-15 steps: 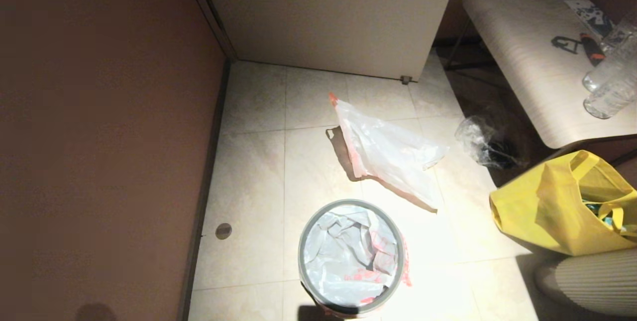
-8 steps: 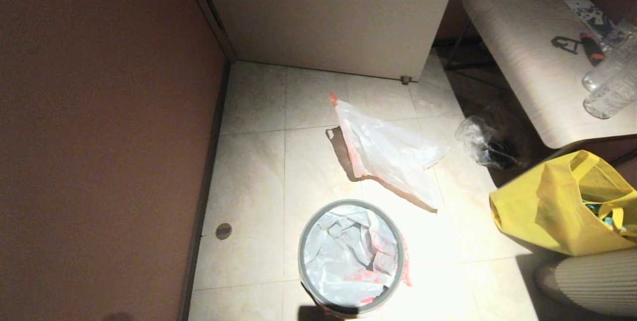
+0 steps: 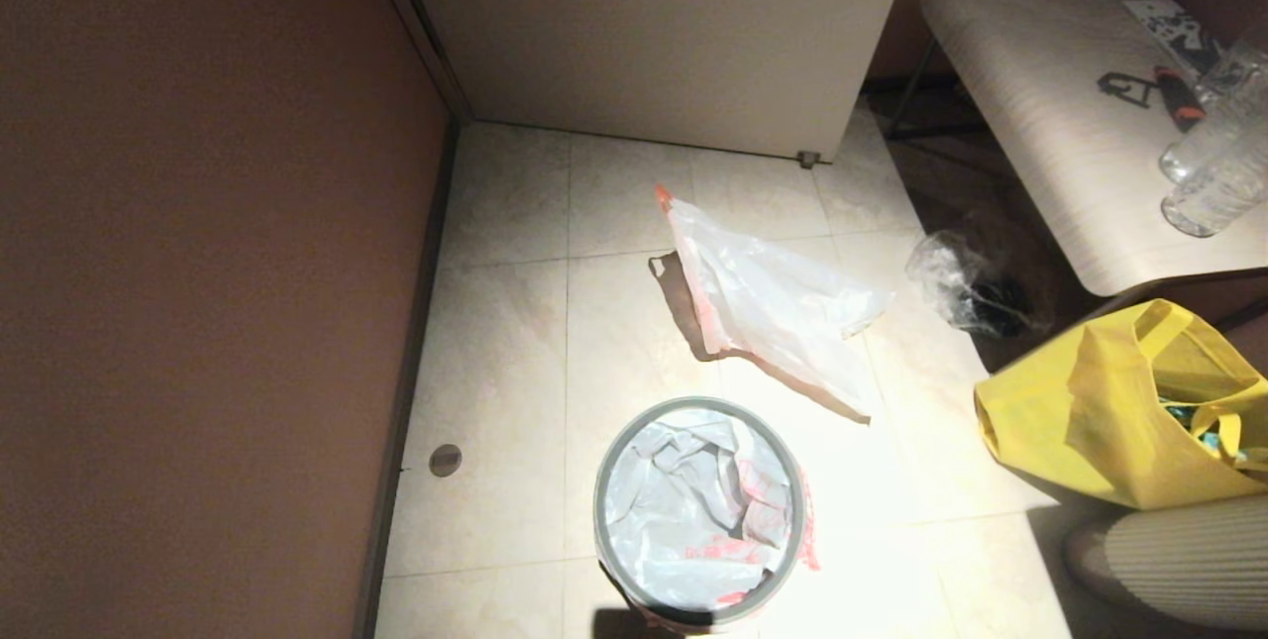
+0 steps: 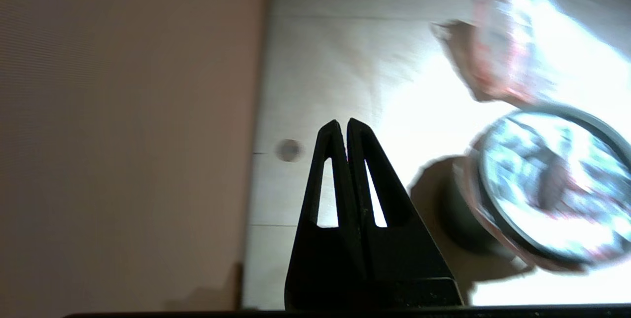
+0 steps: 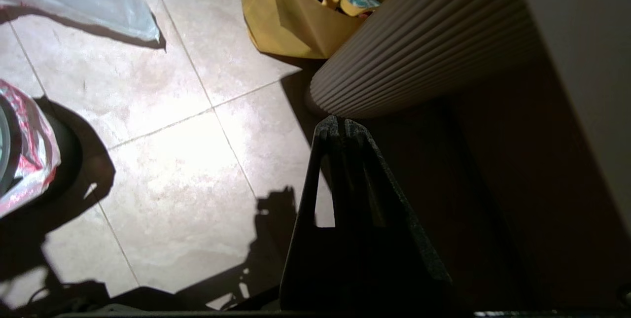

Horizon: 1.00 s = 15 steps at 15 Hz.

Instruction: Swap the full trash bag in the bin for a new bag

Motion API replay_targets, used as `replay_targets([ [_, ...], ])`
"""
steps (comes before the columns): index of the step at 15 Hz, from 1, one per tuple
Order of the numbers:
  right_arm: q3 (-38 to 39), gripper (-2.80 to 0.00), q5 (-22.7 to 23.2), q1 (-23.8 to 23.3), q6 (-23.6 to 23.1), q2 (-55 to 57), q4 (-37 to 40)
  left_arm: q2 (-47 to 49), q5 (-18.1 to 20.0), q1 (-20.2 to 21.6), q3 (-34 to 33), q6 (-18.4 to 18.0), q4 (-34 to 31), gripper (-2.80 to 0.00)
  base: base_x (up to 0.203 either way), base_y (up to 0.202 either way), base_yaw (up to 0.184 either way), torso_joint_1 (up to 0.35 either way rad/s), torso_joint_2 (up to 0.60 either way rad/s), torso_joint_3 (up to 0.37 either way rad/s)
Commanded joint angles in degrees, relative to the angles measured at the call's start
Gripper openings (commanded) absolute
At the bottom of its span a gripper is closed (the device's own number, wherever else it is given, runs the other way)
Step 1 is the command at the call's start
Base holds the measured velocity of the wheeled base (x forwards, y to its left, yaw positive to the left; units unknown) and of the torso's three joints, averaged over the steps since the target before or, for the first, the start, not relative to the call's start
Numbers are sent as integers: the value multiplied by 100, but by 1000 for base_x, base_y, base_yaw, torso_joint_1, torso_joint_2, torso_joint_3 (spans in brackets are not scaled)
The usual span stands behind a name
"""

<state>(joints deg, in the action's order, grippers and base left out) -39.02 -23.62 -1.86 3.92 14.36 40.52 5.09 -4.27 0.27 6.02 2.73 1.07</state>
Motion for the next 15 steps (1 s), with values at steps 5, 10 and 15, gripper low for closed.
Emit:
replay_targets([
  [5,797,-280,354,121,-302,-1113,-31,-518,611,-53,-462,-475,-178,-280,0,0,0,0,0,0],
  [10,2051,-280,871,156,-496,-1442,-1999,-509,524,-18,-444,-923,-546,-280,0,0,0,0,0,0],
  [15,3427,-280,1338,157,-490,-1445,-3579,-509,405,-26,-461,-284,-469,-280,0,0,0,0,0,0],
])
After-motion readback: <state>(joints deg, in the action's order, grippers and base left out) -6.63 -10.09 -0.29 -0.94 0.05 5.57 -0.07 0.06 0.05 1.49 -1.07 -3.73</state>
